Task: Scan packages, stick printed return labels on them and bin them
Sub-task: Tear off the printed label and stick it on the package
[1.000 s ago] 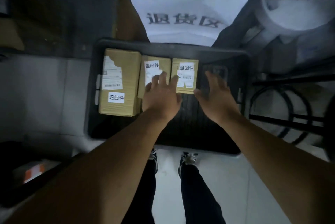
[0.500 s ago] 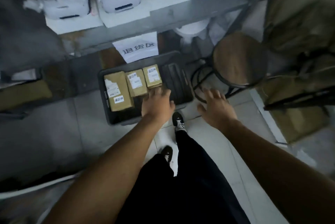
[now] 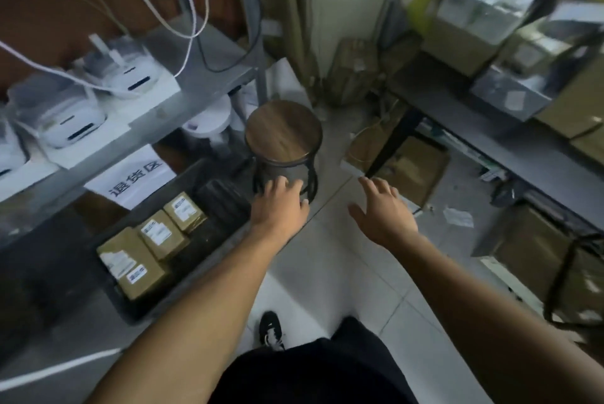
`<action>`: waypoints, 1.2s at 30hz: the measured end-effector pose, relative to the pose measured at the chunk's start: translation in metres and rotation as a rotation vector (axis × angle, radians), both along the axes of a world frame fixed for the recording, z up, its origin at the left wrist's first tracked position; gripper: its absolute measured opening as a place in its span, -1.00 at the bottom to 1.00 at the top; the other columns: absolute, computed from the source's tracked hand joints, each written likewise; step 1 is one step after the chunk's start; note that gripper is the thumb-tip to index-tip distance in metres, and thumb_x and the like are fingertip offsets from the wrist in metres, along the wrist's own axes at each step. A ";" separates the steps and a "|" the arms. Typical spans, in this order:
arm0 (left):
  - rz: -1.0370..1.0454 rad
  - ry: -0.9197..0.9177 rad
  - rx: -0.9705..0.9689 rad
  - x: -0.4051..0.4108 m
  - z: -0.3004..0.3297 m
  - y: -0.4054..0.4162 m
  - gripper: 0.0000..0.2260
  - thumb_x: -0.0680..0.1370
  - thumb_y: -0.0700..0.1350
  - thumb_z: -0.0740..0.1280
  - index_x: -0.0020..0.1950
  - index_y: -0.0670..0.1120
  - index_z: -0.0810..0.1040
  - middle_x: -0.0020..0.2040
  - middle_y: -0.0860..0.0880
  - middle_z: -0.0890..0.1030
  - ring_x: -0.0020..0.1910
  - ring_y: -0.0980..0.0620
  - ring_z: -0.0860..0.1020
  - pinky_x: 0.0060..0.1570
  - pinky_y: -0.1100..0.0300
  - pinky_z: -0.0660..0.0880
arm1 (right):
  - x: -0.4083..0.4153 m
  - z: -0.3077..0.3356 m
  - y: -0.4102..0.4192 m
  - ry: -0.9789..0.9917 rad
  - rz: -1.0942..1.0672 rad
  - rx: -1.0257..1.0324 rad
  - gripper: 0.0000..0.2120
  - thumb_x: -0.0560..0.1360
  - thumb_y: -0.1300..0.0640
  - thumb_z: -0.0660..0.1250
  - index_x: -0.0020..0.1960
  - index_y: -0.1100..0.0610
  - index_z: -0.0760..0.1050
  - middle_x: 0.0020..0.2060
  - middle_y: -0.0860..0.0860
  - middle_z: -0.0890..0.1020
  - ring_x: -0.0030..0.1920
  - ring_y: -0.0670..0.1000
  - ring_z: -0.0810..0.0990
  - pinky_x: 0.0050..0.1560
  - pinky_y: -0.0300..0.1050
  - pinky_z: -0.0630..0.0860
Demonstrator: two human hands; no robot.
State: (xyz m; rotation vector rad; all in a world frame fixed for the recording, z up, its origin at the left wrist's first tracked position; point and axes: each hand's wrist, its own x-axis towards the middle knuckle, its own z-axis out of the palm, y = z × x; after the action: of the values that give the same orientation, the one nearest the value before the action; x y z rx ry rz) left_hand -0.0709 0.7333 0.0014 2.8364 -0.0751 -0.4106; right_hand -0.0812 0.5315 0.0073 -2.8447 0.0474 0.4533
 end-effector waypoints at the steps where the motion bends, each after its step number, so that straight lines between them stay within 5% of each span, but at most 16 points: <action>1: -0.032 -0.011 -0.004 0.006 0.007 -0.022 -0.62 0.62 0.06 0.23 0.42 0.01 0.40 0.33 -0.08 0.43 0.33 -0.14 0.37 0.17 -0.02 0.41 | -0.003 0.006 -0.020 -0.025 -0.033 0.002 -0.36 0.59 -0.20 0.20 0.57 0.00 0.09 0.51 0.10 0.25 0.47 0.18 0.26 0.40 0.16 0.34; 12: -0.328 -0.154 -0.069 0.039 0.079 -0.282 -0.59 0.63 0.10 0.19 0.47 0.05 0.34 0.41 -0.07 0.37 0.39 -0.12 0.32 0.25 -0.05 0.38 | -0.029 0.073 -0.246 -0.219 -0.330 0.028 -0.36 0.58 -0.19 0.23 0.56 -0.02 0.11 0.48 0.09 0.29 0.43 0.17 0.32 0.37 0.19 0.38; 23: -0.492 -0.144 -0.121 0.081 0.099 -0.442 -0.57 0.63 0.13 0.18 0.49 0.10 0.31 0.42 -0.03 0.35 0.39 -0.08 0.31 0.25 -0.04 0.40 | -0.030 0.079 -0.383 -0.242 -0.575 0.106 -0.36 0.58 -0.17 0.23 0.57 -0.01 0.11 0.50 0.07 0.28 0.45 0.12 0.33 0.38 0.11 0.40; 36: -0.370 -0.069 -0.421 0.256 0.093 -0.564 -0.51 0.59 0.18 0.25 0.50 0.16 0.28 0.49 -0.04 0.28 0.43 -0.12 0.34 0.25 -0.08 0.44 | 0.136 0.097 -0.488 -0.261 -0.721 0.225 -0.36 0.60 -0.16 0.20 0.58 0.03 0.08 0.47 0.13 0.32 0.43 0.14 0.34 0.36 0.05 0.32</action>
State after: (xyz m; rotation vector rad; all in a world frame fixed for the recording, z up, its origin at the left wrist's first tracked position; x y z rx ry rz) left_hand 0.1851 0.1691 0.0945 2.4131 -0.6295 -0.3238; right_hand 0.0551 0.0438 0.1041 -2.4137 0.8698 -0.0653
